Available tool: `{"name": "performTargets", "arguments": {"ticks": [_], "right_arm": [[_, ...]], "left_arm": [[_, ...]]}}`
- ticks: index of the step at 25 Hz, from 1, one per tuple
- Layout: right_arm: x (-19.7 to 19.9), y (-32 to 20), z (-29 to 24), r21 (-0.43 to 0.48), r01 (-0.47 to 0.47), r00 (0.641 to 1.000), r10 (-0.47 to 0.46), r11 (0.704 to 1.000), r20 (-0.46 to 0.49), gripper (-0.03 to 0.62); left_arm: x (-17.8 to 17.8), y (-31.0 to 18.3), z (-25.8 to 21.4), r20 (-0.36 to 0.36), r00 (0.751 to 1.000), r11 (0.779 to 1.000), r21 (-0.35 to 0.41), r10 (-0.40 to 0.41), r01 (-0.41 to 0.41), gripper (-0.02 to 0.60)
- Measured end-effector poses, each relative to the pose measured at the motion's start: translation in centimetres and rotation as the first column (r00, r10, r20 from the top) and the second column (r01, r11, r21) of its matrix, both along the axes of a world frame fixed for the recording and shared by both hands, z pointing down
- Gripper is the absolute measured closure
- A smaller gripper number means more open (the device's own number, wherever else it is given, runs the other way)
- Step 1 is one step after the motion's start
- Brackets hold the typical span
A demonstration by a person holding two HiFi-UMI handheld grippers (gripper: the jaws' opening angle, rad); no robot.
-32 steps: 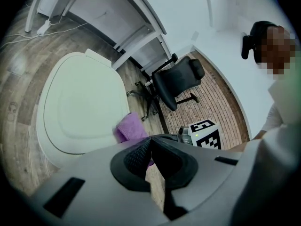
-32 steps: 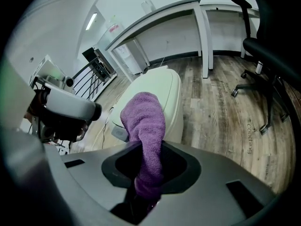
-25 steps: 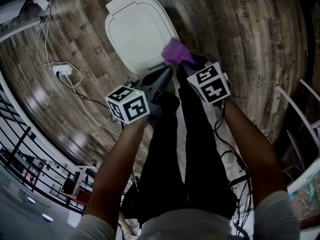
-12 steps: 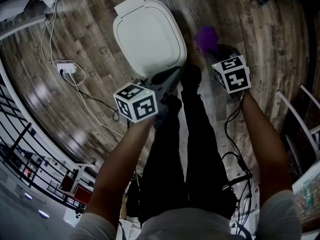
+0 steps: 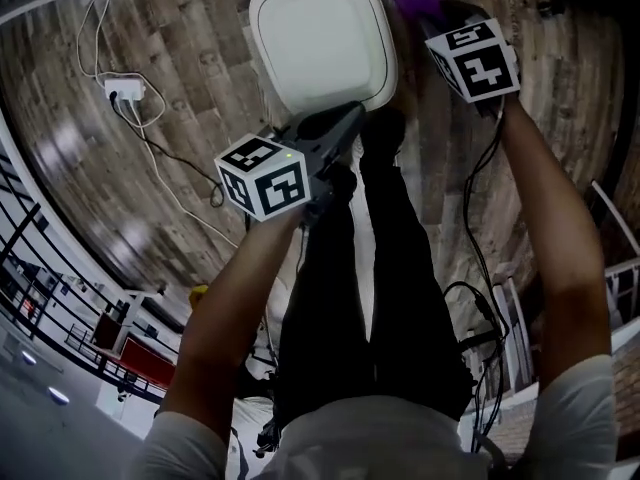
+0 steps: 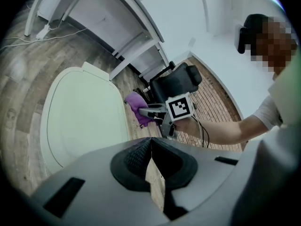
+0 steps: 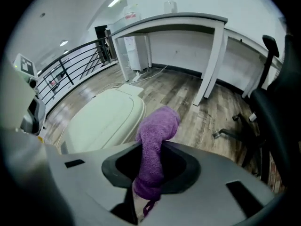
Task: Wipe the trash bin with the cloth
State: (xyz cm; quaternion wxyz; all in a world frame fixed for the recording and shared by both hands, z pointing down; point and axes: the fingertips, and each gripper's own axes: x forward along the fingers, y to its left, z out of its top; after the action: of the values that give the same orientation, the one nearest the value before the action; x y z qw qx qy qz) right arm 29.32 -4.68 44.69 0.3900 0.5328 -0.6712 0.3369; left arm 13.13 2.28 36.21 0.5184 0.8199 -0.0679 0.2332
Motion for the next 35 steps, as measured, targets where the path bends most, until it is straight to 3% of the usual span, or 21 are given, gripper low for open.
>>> {"name": "performTargets", "arguments": {"ticks": [4, 9, 13, 20, 30, 35], "right_arm": [[-1.2, -5.2, -1.0, 0.032, 0.126, 0.988, -0.123, 0.991, -0.095, 0.497], [-2.8, -9.9, -1.2, 0.027, 0.300, 0.934, -0.288, 0.953, -0.212, 0.497], [-3.6, -10.7, -0.7, -0.017, 0.375, 0.893, -0.367, 0.927, -0.260, 0.497], [-4.1, -8.2, 0.7, -0.095, 0.426, 0.857, -0.435, 0.900, -0.278, 0.497], [-4.6, -4.2, 0.6, -0.079, 0.421, 0.857, -0.424, 0.904, -0.293, 0.497], [-5.2, -1.6, 0.8, -0.085, 0.455, 0.838, -0.459, 0.886, -0.296, 0.497]], "left_arm": [[-1.4, -0.6, -0.3, -0.009, 0.999, 0.999, 0.001, -0.033, 0.033, 0.578], [-2.5, -1.4, -0.6, -0.014, 0.998, 0.998, 0.010, -0.056, 0.056, 0.578], [-3.3, -2.0, -0.5, -0.017, 0.998, 0.998, 0.013, -0.066, 0.066, 0.578], [-3.6, -2.2, -0.9, -0.033, 0.998, 0.998, 0.007, -0.062, 0.062, 0.578], [-3.4, -0.3, -0.3, -0.031, 0.999, 1.000, -0.006, 0.013, -0.014, 0.578], [-3.0, 1.0, 0.1, -0.026, 0.998, 0.998, -0.007, 0.058, -0.058, 0.578]]}}
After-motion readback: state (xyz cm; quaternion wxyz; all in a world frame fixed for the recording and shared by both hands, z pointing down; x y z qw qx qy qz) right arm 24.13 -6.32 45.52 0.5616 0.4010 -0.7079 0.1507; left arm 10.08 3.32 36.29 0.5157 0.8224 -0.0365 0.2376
